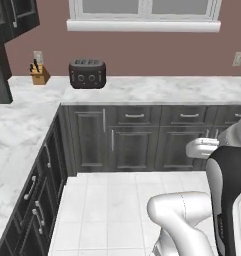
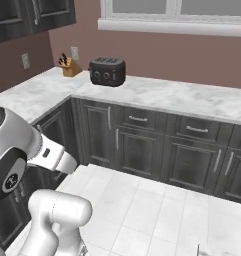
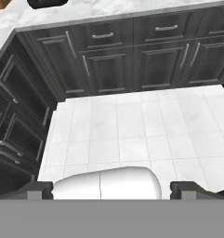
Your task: Move the bowls from the cabinet to the plates on the dining table.
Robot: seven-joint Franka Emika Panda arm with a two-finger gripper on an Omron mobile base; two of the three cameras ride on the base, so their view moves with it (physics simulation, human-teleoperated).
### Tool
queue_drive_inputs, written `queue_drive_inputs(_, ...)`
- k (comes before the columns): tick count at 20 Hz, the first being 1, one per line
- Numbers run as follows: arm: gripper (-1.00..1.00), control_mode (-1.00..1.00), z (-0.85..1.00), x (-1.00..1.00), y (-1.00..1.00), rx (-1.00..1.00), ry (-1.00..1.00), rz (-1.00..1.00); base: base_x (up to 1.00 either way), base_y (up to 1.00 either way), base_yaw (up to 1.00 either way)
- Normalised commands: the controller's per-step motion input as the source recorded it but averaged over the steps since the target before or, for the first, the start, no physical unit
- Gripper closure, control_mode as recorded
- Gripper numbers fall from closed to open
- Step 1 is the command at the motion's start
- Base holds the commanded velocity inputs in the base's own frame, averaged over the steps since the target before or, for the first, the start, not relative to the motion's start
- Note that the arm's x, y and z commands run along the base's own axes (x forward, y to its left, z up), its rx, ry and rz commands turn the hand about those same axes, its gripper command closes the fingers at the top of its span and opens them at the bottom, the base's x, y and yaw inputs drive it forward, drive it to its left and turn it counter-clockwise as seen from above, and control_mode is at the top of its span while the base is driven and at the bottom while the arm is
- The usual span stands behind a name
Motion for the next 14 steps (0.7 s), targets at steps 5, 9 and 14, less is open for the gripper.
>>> queue_drive_inputs(5,-1.00,1.00,0.00,0.00,0.00,0.00,0.00,0.00,-0.04,0.00,0.13)
queue_drive_inputs(9,-1.00,1.00,0.00,0.00,0.00,0.00,0.00,0.00,-0.08,0.04,0.33)
queue_drive_inputs(14,-1.00,1.00,0.00,0.00,0.00,0.00,0.00,0.00,-0.01,0.17,0.37)
